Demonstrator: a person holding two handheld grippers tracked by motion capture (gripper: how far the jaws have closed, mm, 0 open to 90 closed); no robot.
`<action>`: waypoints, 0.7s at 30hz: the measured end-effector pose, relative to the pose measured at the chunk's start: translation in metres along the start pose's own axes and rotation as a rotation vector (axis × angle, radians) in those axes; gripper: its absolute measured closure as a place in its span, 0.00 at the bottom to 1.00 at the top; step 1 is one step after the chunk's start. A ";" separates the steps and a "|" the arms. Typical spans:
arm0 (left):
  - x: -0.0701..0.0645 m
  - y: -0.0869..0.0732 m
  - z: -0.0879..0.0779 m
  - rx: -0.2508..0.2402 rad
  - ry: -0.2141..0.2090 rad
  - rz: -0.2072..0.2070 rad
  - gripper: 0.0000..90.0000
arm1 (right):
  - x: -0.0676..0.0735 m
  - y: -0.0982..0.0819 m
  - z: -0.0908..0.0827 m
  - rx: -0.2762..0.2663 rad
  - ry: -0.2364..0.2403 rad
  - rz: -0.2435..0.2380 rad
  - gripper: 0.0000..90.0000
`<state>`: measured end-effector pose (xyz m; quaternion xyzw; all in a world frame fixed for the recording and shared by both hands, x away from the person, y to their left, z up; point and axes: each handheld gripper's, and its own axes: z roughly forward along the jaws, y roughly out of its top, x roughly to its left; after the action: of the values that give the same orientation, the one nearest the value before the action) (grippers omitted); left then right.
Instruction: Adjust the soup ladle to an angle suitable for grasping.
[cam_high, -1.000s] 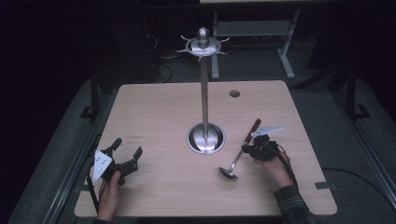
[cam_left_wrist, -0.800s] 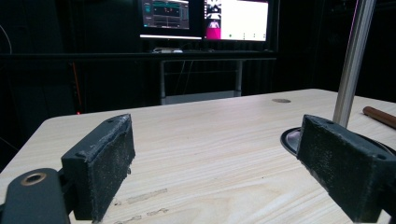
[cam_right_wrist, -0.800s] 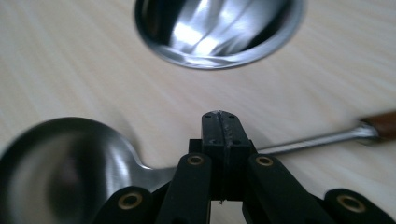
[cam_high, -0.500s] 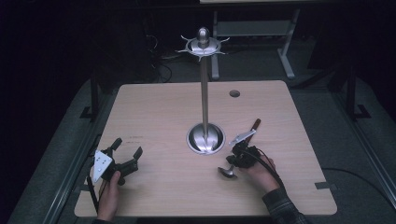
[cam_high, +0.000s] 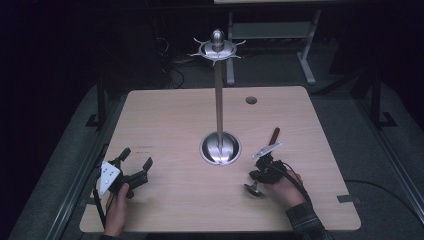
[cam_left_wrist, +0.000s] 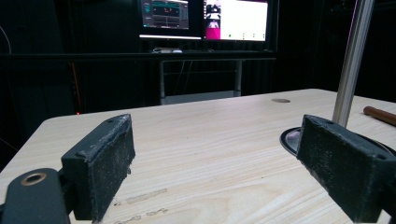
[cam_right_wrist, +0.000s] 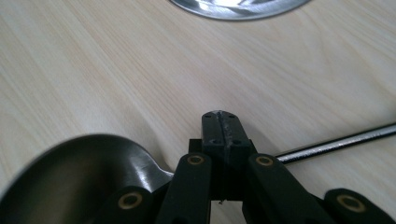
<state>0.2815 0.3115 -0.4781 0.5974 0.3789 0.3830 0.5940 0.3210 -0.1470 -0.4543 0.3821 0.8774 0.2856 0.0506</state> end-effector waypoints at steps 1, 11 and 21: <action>0.000 0.000 0.000 0.000 0.000 0.000 0.12 | -0.001 -0.004 -0.003 0.004 -0.002 0.011 1.00; 0.000 0.000 0.000 0.001 0.000 0.000 0.12 | -0.009 -0.027 -0.018 0.001 -0.012 0.063 1.00; 0.000 0.000 0.000 0.001 -0.002 0.001 0.12 | -0.021 -0.048 -0.036 0.005 -0.043 0.111 1.00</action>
<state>0.2813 0.3115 -0.4781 0.5982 0.3784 0.3824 0.5939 0.2936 -0.2050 -0.4530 0.4363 0.8544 0.2773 0.0527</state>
